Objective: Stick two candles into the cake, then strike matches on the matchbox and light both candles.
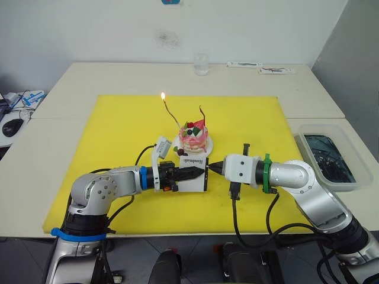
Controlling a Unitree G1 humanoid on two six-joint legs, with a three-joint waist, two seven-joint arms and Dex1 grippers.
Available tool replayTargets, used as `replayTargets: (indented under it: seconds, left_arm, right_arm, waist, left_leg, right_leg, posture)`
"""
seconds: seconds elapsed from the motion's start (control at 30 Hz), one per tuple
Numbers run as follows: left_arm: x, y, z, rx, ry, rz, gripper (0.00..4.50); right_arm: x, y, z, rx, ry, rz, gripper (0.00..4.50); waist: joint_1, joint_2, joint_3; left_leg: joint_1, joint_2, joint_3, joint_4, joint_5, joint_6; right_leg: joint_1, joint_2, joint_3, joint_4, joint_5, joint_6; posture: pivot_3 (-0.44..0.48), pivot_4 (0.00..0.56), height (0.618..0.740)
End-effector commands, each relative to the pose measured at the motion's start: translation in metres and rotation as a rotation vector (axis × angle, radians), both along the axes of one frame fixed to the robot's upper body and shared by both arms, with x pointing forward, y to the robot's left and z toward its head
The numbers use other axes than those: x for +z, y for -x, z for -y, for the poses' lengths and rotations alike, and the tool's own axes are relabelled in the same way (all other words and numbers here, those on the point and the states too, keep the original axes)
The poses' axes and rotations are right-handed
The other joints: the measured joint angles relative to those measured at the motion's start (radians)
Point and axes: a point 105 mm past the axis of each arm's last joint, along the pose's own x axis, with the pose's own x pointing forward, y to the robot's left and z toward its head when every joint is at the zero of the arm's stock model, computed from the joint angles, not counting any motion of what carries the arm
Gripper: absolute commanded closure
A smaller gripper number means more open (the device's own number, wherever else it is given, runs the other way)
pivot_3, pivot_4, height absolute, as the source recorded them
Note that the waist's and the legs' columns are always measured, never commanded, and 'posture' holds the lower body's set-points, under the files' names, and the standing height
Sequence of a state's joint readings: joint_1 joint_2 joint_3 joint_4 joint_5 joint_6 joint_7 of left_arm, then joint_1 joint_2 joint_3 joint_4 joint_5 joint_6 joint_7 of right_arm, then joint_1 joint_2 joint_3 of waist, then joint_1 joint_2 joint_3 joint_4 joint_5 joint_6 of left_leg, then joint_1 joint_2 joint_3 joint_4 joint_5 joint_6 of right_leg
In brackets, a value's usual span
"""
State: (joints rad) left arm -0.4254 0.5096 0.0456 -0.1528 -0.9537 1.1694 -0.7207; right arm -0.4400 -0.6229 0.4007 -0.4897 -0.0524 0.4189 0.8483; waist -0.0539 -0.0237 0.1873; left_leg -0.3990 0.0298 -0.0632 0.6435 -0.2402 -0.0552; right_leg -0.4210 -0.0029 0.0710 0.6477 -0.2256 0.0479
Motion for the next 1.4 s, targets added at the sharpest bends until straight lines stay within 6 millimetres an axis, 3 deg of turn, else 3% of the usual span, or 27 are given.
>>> replayTargets:
  seconds: [0.03, 0.47, 0.93, 1.4]
  left_arm:
    - [0.01, 0.002, -0.002, -0.014, 0.017, 0.048, 4.5]
    - [0.006, 0.003, -0.009, -0.01, 0.003, 0.03, 4.5]
    - [0.01, 0.007, -0.002, -0.057, 0.024, 0.029, 4.5]
    - [0.011, 0.01, 0.001, -0.078, 0.035, 0.026, 4.5]
  right_arm:
    - [0.01, 0.005, -0.003, 0.031, -0.018, 0.039, 4.48]
    - [0.025, -0.001, 0.008, -0.014, -0.053, 0.071, 4.48]
    - [0.012, 0.001, -0.002, 0.016, -0.037, 0.038, 4.48]
    - [0.012, 0.0, -0.004, 0.027, -0.042, 0.045, 4.48]
  waist:
    - [0.0, 0.0, 0.0]
    - [0.0, 0.0, 0.0]
    - [0.0, 0.0, 0.0]
    - [0.0, 0.0, 0.0]
  left_leg:
    - [0.0, 0.0, 0.0, 0.0, 0.0, 0.0]
    - [0.0, 0.0, 0.0, 0.0, 0.0, 0.0]
    - [0.0, 0.0, 0.0, 0.0, 0.0, 0.0]
    - [0.0, 0.0, 0.0, 0.0, 0.0, 0.0]
  right_leg:
    - [0.0, 0.0, 0.0, 0.0, 0.0, 0.0]
    - [0.0, 0.0, 0.0, 0.0, 0.0, 0.0]
    - [0.0, 0.0, 0.0, 0.0, 0.0, 0.0]
    - [0.0, 0.0, 0.0, 0.0, 0.0, 0.0]
  posture:
    - [0.0, 0.15, 0.74]
    - [0.0, 0.15, 0.74]
    - [0.0, 0.15, 0.74]
    - [0.0, 0.15, 0.74]
